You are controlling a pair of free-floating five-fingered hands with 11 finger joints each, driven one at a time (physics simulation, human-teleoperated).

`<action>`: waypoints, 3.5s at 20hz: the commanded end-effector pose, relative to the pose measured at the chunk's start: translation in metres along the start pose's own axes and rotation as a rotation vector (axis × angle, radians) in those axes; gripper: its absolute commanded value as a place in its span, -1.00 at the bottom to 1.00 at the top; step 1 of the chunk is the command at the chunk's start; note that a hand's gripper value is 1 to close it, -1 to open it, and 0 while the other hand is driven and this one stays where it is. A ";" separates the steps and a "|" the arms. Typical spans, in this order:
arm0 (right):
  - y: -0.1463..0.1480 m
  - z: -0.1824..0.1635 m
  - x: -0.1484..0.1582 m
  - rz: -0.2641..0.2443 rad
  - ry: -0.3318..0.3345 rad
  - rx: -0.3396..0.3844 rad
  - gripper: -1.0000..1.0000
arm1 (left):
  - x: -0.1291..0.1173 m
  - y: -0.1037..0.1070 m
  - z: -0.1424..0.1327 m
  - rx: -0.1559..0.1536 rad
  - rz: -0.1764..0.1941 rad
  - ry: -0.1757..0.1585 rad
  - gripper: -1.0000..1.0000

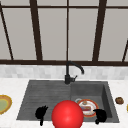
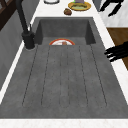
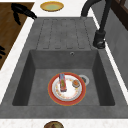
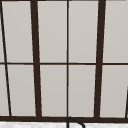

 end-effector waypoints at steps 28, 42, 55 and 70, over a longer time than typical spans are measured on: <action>0.000 0.000 0.000 -0.003 0.001 -0.002 0.00 | -0.100 0.015 -0.161 -0.053 0.083 0.013 -1.00; 0.000 0.000 0.000 -0.003 0.001 -0.002 0.00 | -0.156 0.026 -0.236 -0.075 0.094 0.024 -1.00; 0.000 0.000 0.000 -0.003 0.001 -0.002 0.00 | -0.195 0.000 -0.318 -0.043 0.146 0.021 -1.00; 0.000 0.000 0.000 -0.003 0.001 -0.002 0.00 | -0.295 -0.065 -0.359 -0.034 0.226 0.021 -1.00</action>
